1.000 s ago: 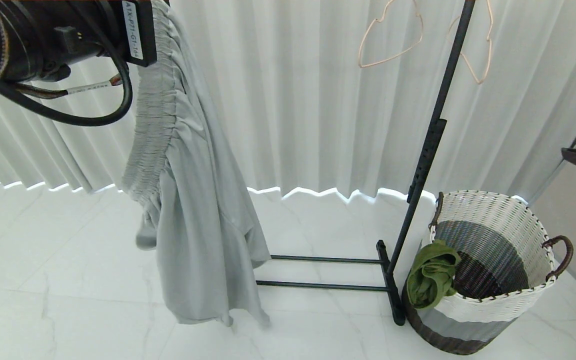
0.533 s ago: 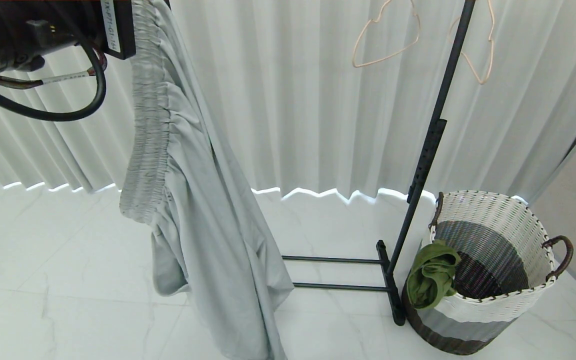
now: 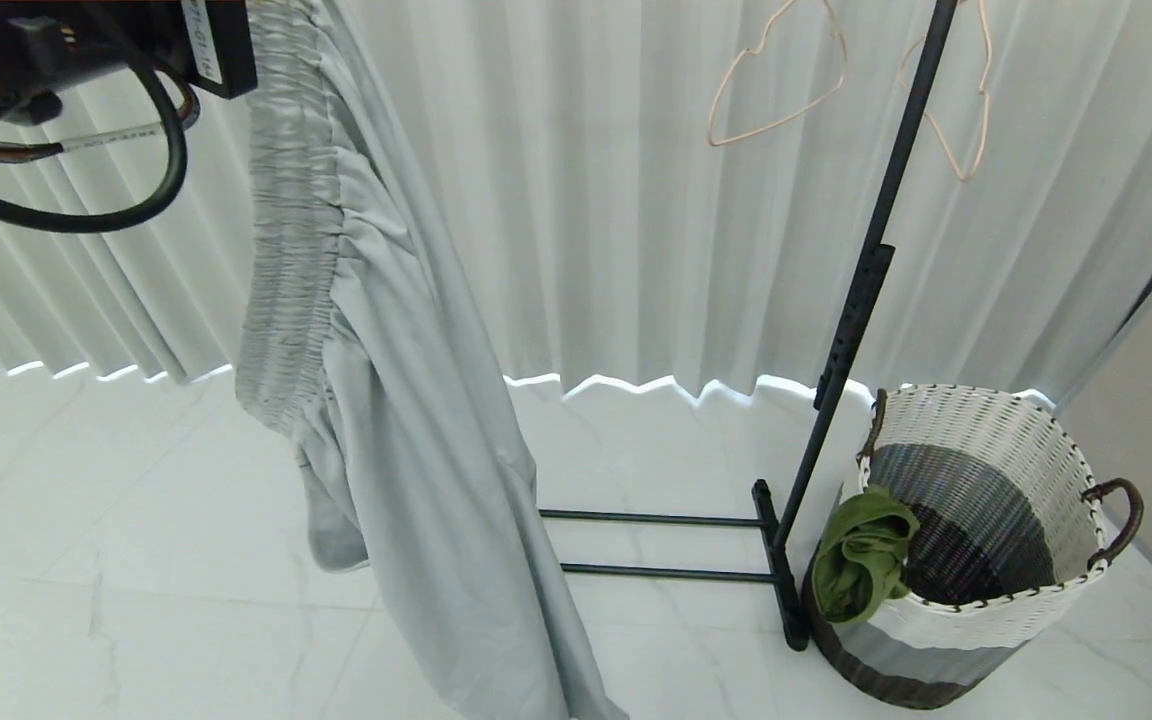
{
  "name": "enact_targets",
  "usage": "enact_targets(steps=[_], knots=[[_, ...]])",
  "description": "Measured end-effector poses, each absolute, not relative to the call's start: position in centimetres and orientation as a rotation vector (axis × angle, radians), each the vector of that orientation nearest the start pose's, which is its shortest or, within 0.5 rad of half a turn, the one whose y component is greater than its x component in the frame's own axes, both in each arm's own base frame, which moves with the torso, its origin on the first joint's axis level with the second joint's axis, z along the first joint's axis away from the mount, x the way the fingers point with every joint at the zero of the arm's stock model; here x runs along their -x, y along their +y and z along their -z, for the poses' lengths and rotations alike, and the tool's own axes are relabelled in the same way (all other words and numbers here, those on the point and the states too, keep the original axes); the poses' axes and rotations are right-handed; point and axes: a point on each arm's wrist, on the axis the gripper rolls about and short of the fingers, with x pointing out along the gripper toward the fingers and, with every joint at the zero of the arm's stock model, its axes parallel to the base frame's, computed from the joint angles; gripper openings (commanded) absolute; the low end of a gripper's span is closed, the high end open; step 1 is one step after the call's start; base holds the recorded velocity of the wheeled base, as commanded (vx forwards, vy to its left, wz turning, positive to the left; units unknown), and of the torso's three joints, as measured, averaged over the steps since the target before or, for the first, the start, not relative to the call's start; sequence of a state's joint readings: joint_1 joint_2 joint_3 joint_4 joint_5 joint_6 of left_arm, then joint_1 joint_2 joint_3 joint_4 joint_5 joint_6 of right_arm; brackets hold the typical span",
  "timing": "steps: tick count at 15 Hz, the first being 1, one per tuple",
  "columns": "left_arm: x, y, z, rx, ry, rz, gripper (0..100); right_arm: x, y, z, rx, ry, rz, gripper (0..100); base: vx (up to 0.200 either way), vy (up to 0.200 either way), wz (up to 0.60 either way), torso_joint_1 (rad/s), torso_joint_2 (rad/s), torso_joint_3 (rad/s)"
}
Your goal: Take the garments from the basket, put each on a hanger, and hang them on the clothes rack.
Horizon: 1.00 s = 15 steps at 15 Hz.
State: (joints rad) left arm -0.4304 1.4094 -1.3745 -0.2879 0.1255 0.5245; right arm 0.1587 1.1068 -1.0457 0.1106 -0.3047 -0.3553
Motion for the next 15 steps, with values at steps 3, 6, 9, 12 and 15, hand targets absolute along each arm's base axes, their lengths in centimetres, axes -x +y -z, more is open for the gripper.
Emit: enact_targets(steps=[3,6,9,12,15], knots=[[-20.82,-9.30,-39.13,-0.454,-0.325,0.242,0,-14.29,1.61,-31.64,0.388,0.186,0.115,100,0.000,0.000,0.00,0.110,-0.53,-0.331],[-20.83,-9.31,-39.04,-0.458,-0.320,0.250,0,-14.19,1.59,-31.68,0.387,0.183,0.115,100,0.000,0.000,0.00,0.144,-0.46,-0.323],[-20.81,-9.30,-39.10,-0.459,-0.323,0.249,0,-14.18,1.60,-31.70,0.386,0.181,0.111,100,0.000,0.000,0.00,0.160,-0.47,-0.308],[-20.82,-9.30,-39.06,-0.460,-0.321,0.249,0,-14.18,1.62,-31.69,0.385,0.180,0.108,100,0.000,0.000,0.00,0.180,-0.48,-0.307],[-20.86,-9.32,-38.93,-0.460,-0.316,0.247,0,-14.27,1.63,-31.82,0.383,0.165,0.110,100,0.000,0.000,0.00,0.201,-0.49,-0.297]])
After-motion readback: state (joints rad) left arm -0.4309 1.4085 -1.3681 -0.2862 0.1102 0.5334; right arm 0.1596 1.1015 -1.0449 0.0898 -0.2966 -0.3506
